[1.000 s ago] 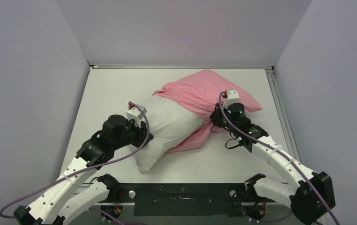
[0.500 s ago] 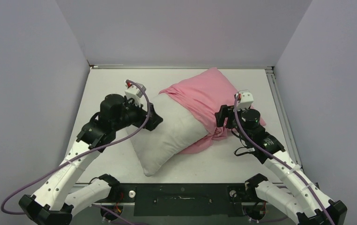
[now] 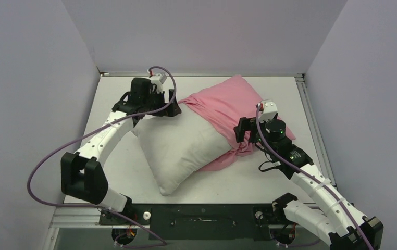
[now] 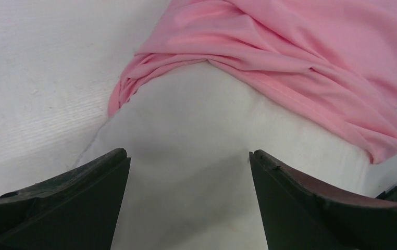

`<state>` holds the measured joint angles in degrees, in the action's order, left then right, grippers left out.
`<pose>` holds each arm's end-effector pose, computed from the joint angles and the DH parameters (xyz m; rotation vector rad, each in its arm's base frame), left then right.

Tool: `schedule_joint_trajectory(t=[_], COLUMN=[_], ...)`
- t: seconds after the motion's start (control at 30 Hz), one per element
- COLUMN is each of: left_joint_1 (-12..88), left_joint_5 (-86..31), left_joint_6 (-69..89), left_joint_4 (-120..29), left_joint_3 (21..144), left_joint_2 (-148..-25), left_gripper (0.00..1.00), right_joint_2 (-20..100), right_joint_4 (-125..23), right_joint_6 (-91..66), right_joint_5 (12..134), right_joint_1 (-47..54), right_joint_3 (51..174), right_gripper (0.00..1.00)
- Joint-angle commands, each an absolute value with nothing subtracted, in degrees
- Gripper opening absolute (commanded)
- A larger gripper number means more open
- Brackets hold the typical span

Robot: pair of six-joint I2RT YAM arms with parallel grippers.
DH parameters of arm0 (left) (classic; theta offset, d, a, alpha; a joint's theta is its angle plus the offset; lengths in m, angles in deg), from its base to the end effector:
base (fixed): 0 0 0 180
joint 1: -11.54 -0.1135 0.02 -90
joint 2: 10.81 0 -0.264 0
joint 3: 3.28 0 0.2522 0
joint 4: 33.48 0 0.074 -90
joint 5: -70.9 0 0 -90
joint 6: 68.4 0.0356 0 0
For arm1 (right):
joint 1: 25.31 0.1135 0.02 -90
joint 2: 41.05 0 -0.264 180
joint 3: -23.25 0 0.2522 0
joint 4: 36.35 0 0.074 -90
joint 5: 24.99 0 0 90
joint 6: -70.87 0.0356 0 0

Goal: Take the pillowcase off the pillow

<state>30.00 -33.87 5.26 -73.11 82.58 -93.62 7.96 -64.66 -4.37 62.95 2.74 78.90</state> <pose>0.3062 -0.1118 0.3242 0.1884 2.2474 -0.6170 0.1764 0.0925 0.3015 -0.2048 1.9660 0.4565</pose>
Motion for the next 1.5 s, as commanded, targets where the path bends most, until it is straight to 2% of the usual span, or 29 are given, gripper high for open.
schedule_joint_trajectory(t=[0.0,0.03,0.07,0.13,0.2,0.33,0.4,0.77,0.97,1.23,1.4,1.47], left_joint_1=[29.6,29.7,29.7,29.9,30.1,31.6,32.6,38.5,40.7,41.9,41.9,41.9], left_joint_5=[-42.0,-43.8,-45.5,-48.0,-49.8,-50.9,-50.5,-40.3,-39.7,-38.7,-38.3,-37.8], left_joint_6=[2.4,1.2,-0.1,-2.6,-4.5,-5.4,-4.2,5.3,6.4,7.0,7.0,7.2], left_joint_4=[-66.0,-64.7,-63.0,-59.5,-56.5,-54.6,-55.5,-64.3,-64.6,-65.3,-66.1,-67.0], left_joint_3=[85.0,84.3,83.3,80.8,78.5,75.7,75.0,71.4,69.1,68.4,67.8,67.5], left_joint_2=[-98.9,-99.8,-100.4,-101.2,-101.5,-100.5,-99.0,-86.2,-83.4,-81.7,-80.4,-79.8], left_gripper=[0.85,0.83,0.8,0.71,0.56,0.15,0.01,0.0,0.0,0.0,0.0,0.0], right_joint_2=[8.5,8.7,9.0,9.6,10.4,13.7,15.7,31.8,43.1,54.5,58.2,58.8], right_joint_4=[-60.6,-60.5,-60.4,-60.2,-59.9,-59.4,-59.3,-61.8,-64.8,-66.2,-67.4,-68.2], right_joint_6=[-5.1,-5.1,-5.2,-5.5,-6.1,-7.2,-7.7,-11.0,-13.2,-13.4,-14.2,-14.5], right_joint_5=[64.6,64.6,64.6,66.0,66.9,69.0,69.7,71.1,69.5,71.4,69.7,68.6], right_joint_1=[2.5,2.5,2.5,2.5,2.5,2.6,2.8,6.8,11.4,13.7,13.7,13.3], right_joint_3=[81.5,81.6,81.8,82.3,83.0,86.0,88.2,103.9,113.7,120.5,120.8,120.5], right_gripper=[1.0,1.0,0.95,0.93,0.92,0.9,0.9,0.9,0.9,0.9,0.97,0.85])
